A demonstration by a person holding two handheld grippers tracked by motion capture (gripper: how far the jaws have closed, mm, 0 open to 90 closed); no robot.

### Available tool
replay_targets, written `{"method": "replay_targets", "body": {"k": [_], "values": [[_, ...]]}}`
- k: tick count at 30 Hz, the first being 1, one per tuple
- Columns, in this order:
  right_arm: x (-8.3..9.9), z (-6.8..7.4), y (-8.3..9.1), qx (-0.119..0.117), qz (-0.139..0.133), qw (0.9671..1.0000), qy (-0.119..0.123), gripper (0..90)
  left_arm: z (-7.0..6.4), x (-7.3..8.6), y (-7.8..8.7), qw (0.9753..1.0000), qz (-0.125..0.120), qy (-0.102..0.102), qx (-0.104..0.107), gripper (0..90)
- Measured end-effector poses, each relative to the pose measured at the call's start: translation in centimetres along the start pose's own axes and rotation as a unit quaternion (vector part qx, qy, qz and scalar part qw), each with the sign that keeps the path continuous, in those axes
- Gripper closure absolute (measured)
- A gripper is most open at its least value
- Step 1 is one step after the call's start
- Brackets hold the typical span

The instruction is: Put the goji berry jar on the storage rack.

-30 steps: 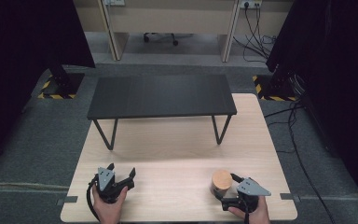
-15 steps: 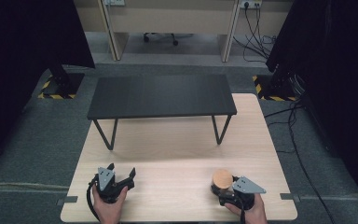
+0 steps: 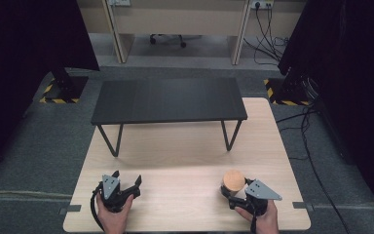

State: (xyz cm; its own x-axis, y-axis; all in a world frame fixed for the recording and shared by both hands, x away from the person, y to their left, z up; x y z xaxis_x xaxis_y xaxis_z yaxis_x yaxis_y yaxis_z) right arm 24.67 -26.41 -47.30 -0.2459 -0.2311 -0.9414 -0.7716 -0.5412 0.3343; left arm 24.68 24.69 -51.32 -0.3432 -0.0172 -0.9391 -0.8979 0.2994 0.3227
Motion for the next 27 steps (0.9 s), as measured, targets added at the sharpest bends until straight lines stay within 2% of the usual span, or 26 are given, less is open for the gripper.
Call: {"method": "replay_targets", "body": {"k": [4, 19, 27], "values": [[-1.5, 0.1, -0.2, 0.006, -0.008, 0.9999, 0.004, 26.3, 0.0, 0.0, 0.0, 1.0000, 0.001, -0.001, 0.000, 10.1], [-3.9, 0.9, -0.7, 0.025, -0.021, 0.9994, -0.007, 26.2, 0.0, -0.1, -0.1, 1.0000, 0.003, -0.001, 0.001, 10.1], [-5.5, 1.9, -1.2, 0.048, -0.011, 0.9986, -0.016, 26.3, 0.0, -0.1, -0.1, 1.0000, 0.003, 0.000, 0.001, 10.1]]}}
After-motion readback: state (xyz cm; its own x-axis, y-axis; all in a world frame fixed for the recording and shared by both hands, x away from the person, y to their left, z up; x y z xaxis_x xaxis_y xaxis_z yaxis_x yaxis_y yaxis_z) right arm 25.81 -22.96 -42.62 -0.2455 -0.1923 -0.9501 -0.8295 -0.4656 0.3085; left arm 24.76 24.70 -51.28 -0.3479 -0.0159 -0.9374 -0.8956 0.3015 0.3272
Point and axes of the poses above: each handheld gripper's, and its own axes: y roughly backward along the jaws, x roughly out of its underside, z roughly to its left, the point moved 6 cm from there along -y, roughly forward along the jaws, and after that the axes turned 3 degrees about x, right-handed, at the moved point
